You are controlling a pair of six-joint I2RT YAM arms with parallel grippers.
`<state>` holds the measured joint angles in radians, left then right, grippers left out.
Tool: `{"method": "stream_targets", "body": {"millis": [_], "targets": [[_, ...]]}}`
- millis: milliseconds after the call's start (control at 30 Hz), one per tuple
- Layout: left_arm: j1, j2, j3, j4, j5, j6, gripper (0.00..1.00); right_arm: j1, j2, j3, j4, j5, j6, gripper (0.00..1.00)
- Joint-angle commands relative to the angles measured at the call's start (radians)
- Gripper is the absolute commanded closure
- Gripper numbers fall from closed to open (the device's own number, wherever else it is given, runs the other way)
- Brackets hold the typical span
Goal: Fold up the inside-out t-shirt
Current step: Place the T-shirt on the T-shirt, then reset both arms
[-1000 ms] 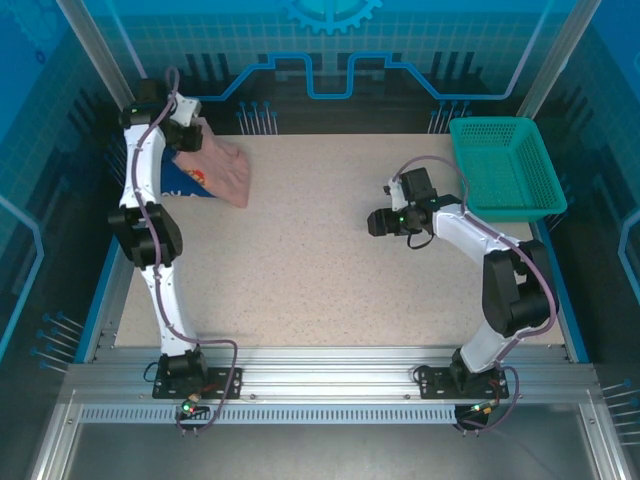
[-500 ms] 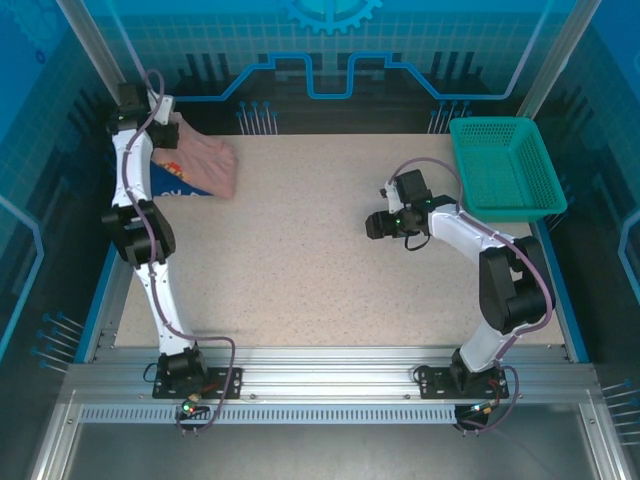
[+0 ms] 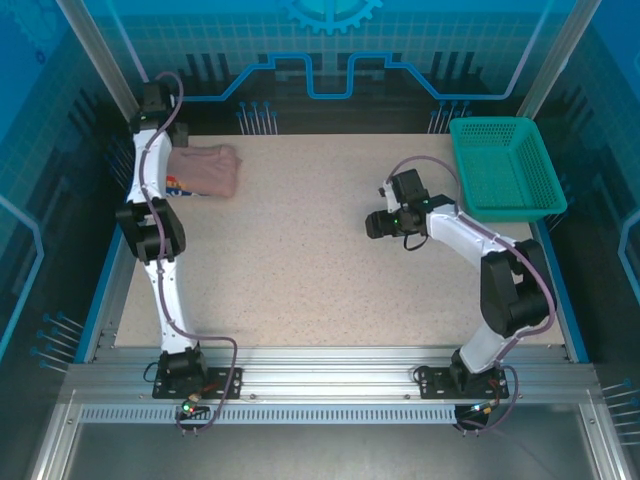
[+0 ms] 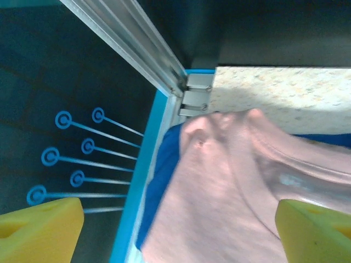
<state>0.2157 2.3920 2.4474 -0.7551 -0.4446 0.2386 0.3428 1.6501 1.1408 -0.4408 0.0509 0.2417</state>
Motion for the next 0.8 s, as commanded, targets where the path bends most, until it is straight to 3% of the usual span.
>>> {"method": "stream_targets", "body": {"millis": [0,133,267,367,533,700,767], "targets": [[-0.079,-0.292,-0.261,-0.001,0.052,-0.217,0.04,0.023,-0.116,-0.062,0.03,0.219,-0.037,0.24],[-0.154,-0.667,-0.919,0.407,0.206,-0.343,0.01,0.032,-0.242,-0.18,0.125,0.426,-0.11,0.0],[-0.182,-0.982,-1.509,0.83,0.288,-0.437,0.01,0.009,-0.372,-0.342,0.272,0.542,-0.138,0.0],[-0.184,-1.094,-1.817,1.086,0.286,-0.449,0.01,-0.044,-0.403,-0.441,0.424,0.551,-0.168,0.0],[-0.19,-1.145,-2.004,1.314,0.332,-0.394,0.01,-0.129,-0.346,-0.628,0.826,0.427,-0.223,0.0],[-0.19,-1.134,-2.0,1.221,0.286,-0.349,0.01,-0.167,-0.268,-0.641,0.943,0.331,-0.249,0.0],[-0.19,-1.097,-2.051,1.355,0.293,-0.348,0.01,-0.176,-0.264,-0.652,0.982,0.309,-0.256,0.0]]}}
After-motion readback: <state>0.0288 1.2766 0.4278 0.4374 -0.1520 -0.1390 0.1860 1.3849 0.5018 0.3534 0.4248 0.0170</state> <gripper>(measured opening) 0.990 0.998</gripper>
